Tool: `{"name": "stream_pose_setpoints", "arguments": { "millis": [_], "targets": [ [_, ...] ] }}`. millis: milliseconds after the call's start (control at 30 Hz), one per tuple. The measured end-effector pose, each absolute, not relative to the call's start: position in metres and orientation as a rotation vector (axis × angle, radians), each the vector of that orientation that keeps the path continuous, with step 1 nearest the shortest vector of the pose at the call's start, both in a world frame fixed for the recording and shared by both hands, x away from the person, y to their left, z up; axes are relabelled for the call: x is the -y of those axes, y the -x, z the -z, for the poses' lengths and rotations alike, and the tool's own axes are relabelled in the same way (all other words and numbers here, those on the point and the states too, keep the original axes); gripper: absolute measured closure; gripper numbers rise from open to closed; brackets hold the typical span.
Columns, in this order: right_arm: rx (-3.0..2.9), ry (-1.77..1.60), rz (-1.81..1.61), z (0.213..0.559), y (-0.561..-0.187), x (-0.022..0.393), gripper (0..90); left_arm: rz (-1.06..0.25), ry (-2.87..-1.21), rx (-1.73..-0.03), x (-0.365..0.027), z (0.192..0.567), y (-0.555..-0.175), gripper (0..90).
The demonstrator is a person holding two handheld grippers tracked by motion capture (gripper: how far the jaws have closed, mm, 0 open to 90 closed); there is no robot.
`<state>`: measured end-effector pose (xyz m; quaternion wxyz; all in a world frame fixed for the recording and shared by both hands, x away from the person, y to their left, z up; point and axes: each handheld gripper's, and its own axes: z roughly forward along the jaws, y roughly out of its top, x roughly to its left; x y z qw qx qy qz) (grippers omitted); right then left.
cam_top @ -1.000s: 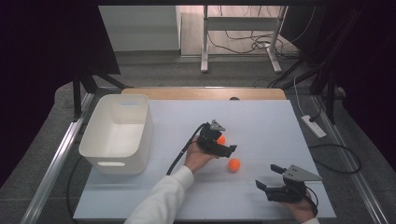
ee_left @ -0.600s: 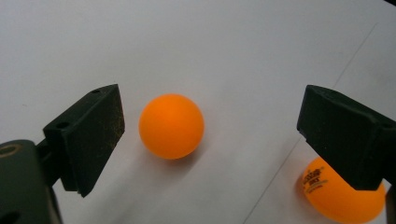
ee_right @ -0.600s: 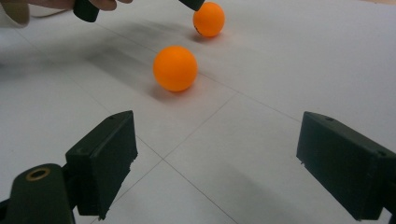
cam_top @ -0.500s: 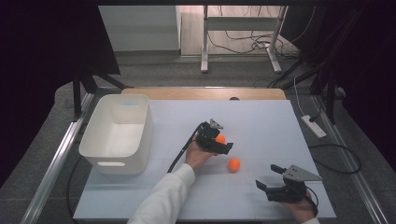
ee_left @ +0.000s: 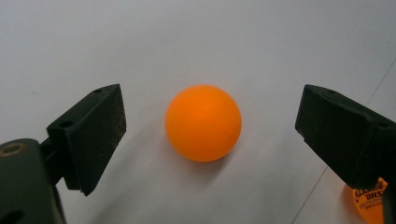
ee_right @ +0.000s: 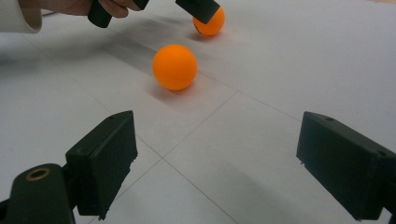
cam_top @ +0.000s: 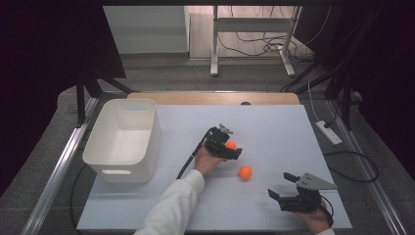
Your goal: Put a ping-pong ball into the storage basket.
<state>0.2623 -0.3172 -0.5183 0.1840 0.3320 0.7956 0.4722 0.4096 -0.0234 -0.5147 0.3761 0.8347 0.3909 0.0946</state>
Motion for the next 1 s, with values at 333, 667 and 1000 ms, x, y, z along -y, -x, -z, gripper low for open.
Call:
{"name": "stream_pose_setpoints", "arguments": {
  "millis": [333,667,1000],
  "targets": [
    [-2.243,-0.937,-1.333,0.5182,-0.262,0.3175,12.1,-0.25,-2.173,-1.002,0.0278,0.5212,-0.4108,16.9],
    [-2.244,-0.937,-1.331,0.5183,-0.2621,0.3172,12.1,-0.209,-2.193,-0.988,0.0257,0.5235,-0.4123,34.1],
    [-2.241,-0.939,-1.328,0.5184,-0.2621,0.3178,12.1,-0.211,-2.197,-0.953,0.025,0.5244,-0.4119,51.1]
  ]
}}
